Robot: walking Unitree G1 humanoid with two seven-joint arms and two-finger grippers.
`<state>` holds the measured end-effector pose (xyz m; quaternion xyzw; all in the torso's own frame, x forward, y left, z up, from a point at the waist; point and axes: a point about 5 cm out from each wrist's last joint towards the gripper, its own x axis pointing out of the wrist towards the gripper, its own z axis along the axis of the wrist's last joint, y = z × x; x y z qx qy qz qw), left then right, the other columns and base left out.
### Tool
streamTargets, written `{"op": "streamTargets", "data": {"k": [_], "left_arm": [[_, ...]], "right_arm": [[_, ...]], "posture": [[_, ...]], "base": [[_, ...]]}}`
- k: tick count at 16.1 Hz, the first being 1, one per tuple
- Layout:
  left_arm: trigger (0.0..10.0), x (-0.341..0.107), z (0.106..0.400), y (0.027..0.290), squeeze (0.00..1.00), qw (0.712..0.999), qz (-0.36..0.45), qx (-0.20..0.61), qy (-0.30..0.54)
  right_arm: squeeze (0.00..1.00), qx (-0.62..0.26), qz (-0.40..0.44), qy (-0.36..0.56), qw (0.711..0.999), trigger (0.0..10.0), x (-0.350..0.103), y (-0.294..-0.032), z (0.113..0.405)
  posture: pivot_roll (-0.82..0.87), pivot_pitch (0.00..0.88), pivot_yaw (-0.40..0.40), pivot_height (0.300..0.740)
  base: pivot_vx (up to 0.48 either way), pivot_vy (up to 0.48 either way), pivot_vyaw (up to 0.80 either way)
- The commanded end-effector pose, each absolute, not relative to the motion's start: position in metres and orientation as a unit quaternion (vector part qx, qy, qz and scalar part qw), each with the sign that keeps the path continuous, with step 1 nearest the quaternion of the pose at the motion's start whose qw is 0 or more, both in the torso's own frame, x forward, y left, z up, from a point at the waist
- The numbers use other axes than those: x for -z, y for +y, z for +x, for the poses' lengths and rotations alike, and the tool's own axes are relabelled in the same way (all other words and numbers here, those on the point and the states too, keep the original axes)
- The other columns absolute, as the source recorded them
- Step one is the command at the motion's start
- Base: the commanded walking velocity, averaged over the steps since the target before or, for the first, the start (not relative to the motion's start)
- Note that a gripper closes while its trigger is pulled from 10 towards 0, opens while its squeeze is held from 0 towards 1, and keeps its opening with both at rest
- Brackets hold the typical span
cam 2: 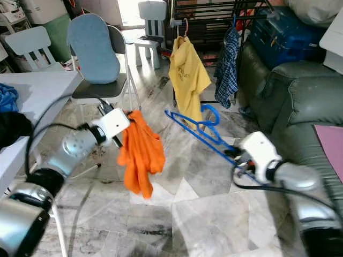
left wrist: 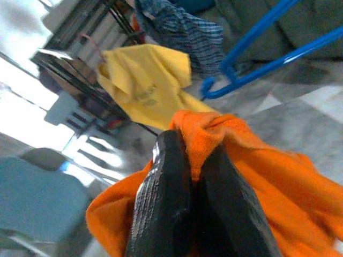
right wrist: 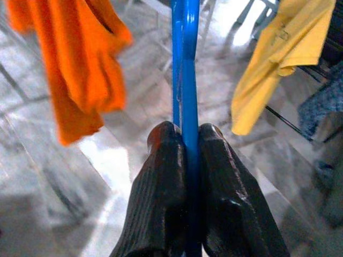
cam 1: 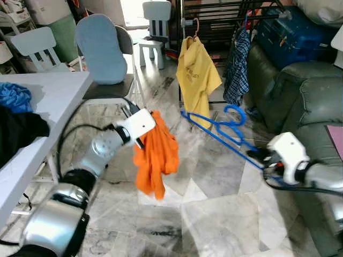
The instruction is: Hang hanger
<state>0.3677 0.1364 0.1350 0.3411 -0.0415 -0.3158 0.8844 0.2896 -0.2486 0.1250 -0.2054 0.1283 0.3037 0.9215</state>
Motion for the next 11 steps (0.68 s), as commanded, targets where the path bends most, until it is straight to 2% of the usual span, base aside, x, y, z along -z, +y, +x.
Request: {"op": "streamTargets", "data": {"k": [1, 4, 11], "left_arm": [[10.0, -0.128, 0.363, 0.141, 0.00, 0.901, 0.298, 0.312, -0.042], [10.0, -0.117, 0.355, 0.138, 0.00, 0.911, 0.256, 0.322, -0.036], [10.0, -0.117, 0.354, 0.137, 0.00, 0.913, 0.240, 0.327, -0.036]], "right_arm": [[0.00, -0.300, -0.185, 0.109, 0.930, 10.0, -0.123, -0.230, 0.290], [0.00, -0.326, -0.163, 0.122, 0.923, 10.0, -0.100, -0.201, 0.282], [0.00, -0.330, -0.166, 0.132, 0.920, 10.0, -0.097, -0.198, 0.279]], "posture": [[-0.19, 0.000, 0.086, 0.740], [-0.19, 0.000, 0.073, 0.740], [-0.20, 0.000, 0.063, 0.740]], "base": [[0.000, 0.000, -0.74], [0.309, 0.000, -0.77], [0.352, 0.000, -0.77]]}}
